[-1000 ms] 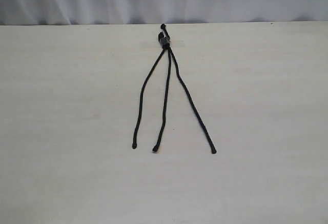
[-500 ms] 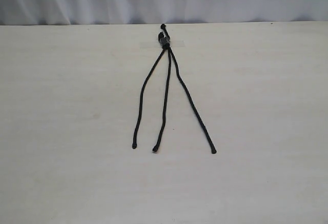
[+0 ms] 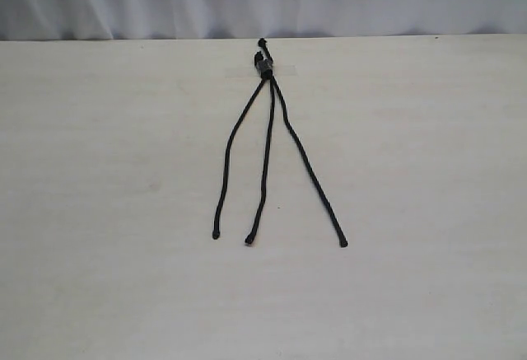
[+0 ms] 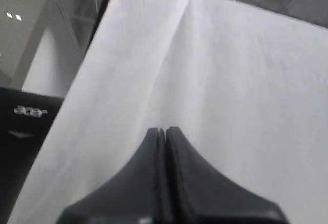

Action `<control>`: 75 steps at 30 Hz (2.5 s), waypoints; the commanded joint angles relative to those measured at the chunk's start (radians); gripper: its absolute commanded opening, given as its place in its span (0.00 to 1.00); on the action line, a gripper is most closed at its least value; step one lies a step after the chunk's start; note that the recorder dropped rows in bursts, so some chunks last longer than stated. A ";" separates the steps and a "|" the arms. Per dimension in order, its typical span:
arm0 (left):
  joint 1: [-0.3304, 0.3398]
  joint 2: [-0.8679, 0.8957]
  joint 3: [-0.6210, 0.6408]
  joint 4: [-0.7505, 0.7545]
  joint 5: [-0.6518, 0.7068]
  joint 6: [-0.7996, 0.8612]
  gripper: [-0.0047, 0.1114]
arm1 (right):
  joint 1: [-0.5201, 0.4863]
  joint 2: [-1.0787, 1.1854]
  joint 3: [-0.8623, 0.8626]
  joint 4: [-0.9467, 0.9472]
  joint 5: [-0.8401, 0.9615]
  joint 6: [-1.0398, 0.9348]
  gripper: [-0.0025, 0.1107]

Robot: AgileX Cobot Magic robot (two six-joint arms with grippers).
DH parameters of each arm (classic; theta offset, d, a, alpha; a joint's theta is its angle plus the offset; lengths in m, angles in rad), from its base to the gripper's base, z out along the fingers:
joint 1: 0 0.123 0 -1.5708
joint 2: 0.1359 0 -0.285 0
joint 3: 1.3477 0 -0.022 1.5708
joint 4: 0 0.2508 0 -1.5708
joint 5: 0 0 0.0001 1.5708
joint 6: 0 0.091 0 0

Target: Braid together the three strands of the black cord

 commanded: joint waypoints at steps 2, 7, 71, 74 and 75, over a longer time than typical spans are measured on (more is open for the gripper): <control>0.002 0.222 -0.078 0.451 0.104 -0.326 0.04 | 0.000 0.344 -0.142 -0.037 0.181 -0.004 0.06; 0.002 0.464 -0.178 0.797 0.079 -0.498 0.04 | 0.000 0.691 -0.347 -0.037 0.377 -0.043 0.06; -0.778 2.003 -1.065 0.606 0.673 -0.414 0.42 | 0.000 1.501 -0.972 0.518 0.926 -0.785 0.06; -0.777 2.055 -1.123 0.604 0.710 -0.428 0.42 | 0.000 1.501 -0.972 0.518 0.919 -0.785 0.06; -0.777 2.057 -1.123 0.604 0.702 -0.428 0.42 | 0.000 1.501 -0.972 0.518 0.919 -0.785 0.06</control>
